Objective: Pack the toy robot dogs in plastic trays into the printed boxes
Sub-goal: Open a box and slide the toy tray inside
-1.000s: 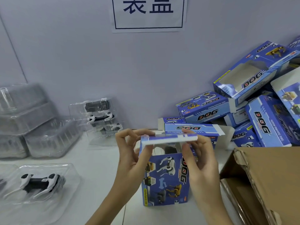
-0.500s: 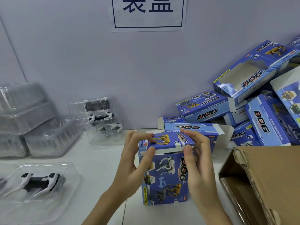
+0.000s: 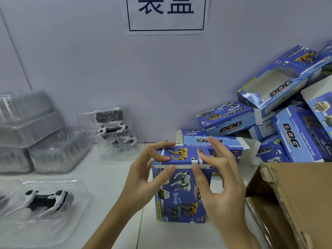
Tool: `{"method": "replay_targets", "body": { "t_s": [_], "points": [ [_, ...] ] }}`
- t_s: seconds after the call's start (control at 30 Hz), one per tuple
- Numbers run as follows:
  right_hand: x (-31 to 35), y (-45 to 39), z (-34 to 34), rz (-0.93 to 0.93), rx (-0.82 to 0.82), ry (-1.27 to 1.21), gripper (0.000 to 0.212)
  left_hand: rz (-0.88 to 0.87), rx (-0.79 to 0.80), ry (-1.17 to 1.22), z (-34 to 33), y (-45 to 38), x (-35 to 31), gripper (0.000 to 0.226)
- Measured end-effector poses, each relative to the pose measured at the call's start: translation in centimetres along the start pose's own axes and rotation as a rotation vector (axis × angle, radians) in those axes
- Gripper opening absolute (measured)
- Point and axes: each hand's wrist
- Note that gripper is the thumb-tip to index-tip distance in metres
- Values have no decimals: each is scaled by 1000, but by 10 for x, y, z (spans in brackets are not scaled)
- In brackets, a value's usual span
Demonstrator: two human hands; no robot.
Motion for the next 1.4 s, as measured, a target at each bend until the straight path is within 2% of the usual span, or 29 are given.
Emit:
{"method": "replay_targets", "body": {
  "t_s": [0.13,0.3,0.4,0.57,0.63,0.73,0.87,0.9,1.03,1.1,1.27,1.4],
  "points": [
    [-2,-3,4,9,47,-20,26,7,14,-57,-3,0,3,23],
    [4,3,-3,-180,59,-243,34,-4,-9,-7,-5,1,6,33],
    [5,5,-4,-170,46,-206,32,-18,-34,-55,-6,1,8,42],
    [2,1,3,-117,52,-126,21,-11,-4,-89,-5,-1,9,25],
    [4,0,2,-199,42,-210,18,-3,21,-79,-4,-1,9,19],
    [10,-3,1,-392,-23,-549,20,32,29,-29,-2,-3,5,17],
    [12,-5,6,-438,5,-547,2,31,26,-38,-3,-2,2,16],
    [11,-6,8,-453,16,-544,5,21,22,-51,-4,-2,2,18],
    [13,-10,16,-391,73,-471,10,6,0,-58,-5,-1,3,20],
    [12,-11,18,-368,76,-460,6,13,14,-43,-6,-1,4,20],
    [9,-11,20,-342,49,-435,13,-3,12,-75,-5,-3,5,18],
    [6,-13,16,-397,0,-553,19,44,25,-13,-2,-4,6,19]
  ]
}}
Point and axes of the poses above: each hand's wrist, its own y-axis away from the middle knuckle, its own z-axis out of the back of the hand, x = y × z, and after that the axes turned 6 degrees about y, right-handed
